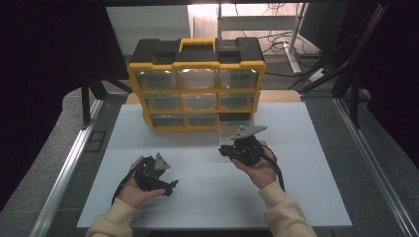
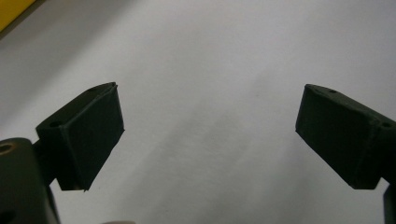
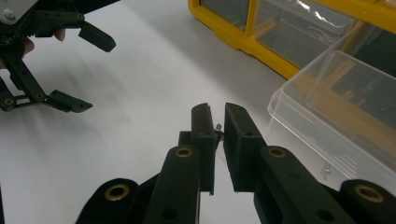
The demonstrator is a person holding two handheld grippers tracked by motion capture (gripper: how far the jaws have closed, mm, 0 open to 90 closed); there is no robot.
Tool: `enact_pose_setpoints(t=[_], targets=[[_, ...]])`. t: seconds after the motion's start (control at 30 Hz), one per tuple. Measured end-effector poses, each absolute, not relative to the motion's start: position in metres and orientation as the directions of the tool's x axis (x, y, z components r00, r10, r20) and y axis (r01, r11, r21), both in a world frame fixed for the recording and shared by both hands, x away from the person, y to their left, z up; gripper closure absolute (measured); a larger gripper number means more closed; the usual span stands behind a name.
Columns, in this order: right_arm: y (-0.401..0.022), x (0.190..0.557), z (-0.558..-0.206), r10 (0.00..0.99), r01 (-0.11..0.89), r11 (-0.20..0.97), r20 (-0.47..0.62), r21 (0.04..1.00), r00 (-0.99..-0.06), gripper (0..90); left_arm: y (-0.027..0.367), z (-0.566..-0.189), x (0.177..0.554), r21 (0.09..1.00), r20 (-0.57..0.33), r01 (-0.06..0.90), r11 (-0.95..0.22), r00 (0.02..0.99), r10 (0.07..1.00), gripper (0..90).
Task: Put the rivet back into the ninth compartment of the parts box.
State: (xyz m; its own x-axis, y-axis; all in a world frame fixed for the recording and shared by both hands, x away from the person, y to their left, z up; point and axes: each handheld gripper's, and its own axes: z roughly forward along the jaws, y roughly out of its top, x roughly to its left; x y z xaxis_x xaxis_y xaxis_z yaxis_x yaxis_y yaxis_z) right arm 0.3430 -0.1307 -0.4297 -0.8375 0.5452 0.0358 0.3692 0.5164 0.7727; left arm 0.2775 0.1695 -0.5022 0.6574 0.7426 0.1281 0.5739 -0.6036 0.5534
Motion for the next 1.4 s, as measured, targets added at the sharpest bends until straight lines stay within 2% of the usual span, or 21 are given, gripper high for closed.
enact_pose_setpoints(t=[0.73,1.4], targets=[[-0.137,0.359,-0.426,0.582,0.381,0.495,0.028,0.781,-0.813,82.7,0.17,-0.503,0.278,0.552,0.129,0.575,-0.604,0.657,0.743,8.2],[-0.153,0.396,-0.421,0.649,0.404,0.437,0.029,0.803,-0.76,82.7,0.171,-0.502,0.278,0.554,0.126,0.58,-0.597,0.651,0.749,8.2]])
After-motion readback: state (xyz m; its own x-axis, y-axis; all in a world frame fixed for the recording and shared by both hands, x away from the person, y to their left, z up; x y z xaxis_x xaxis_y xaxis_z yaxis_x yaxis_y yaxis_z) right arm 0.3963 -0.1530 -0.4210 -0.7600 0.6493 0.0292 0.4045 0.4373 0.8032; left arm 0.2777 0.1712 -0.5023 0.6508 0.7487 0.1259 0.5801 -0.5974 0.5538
